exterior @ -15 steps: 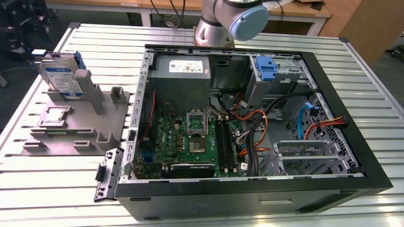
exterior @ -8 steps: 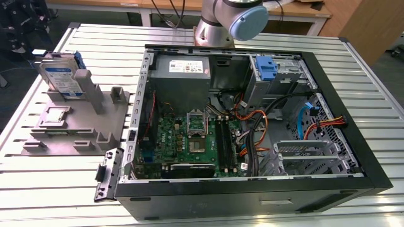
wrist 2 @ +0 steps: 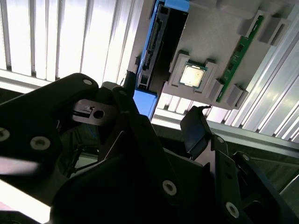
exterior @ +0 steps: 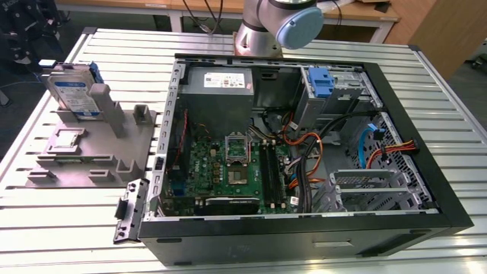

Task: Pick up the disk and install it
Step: 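Pick up the disk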

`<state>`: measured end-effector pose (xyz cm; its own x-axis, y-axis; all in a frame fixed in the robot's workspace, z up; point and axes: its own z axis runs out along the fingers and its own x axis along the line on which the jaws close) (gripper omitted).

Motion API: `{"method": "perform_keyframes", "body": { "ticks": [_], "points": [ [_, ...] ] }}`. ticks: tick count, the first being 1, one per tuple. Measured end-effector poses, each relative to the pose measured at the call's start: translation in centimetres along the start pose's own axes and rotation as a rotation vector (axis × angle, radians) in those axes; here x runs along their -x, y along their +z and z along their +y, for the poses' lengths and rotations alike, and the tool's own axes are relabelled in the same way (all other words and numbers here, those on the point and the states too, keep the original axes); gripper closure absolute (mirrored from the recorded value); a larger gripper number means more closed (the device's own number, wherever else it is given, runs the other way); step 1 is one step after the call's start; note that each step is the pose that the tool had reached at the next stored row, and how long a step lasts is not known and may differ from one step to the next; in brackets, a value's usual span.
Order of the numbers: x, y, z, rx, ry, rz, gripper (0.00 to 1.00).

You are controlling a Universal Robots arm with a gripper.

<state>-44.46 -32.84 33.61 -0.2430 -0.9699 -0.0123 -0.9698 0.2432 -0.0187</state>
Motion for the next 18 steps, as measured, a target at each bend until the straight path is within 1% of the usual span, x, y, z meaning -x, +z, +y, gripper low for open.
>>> {"method": "perform_keyframes", "body": {
  "ticks": [2, 3, 5, 9, 18],
  "points": [
    [0.0, 0.01, 0.01, -0.0016, -0.001, -0.0004, 0.35],
    [-0.01, 0.02, 0.02, -0.0047, -0.004, -0.0013, 0.35],
    [0.0, 0.07, 0.01, -0.0079, -0.023, -0.0027, 0.35],
    [-0.02, 0.28, 0.09, -0.0076, -0.06, -0.0048, 0.35],
    [-0.25, 0.81, 1.12, -0.0068, -0.097, -0.0064, 0.35]
  ]
}}
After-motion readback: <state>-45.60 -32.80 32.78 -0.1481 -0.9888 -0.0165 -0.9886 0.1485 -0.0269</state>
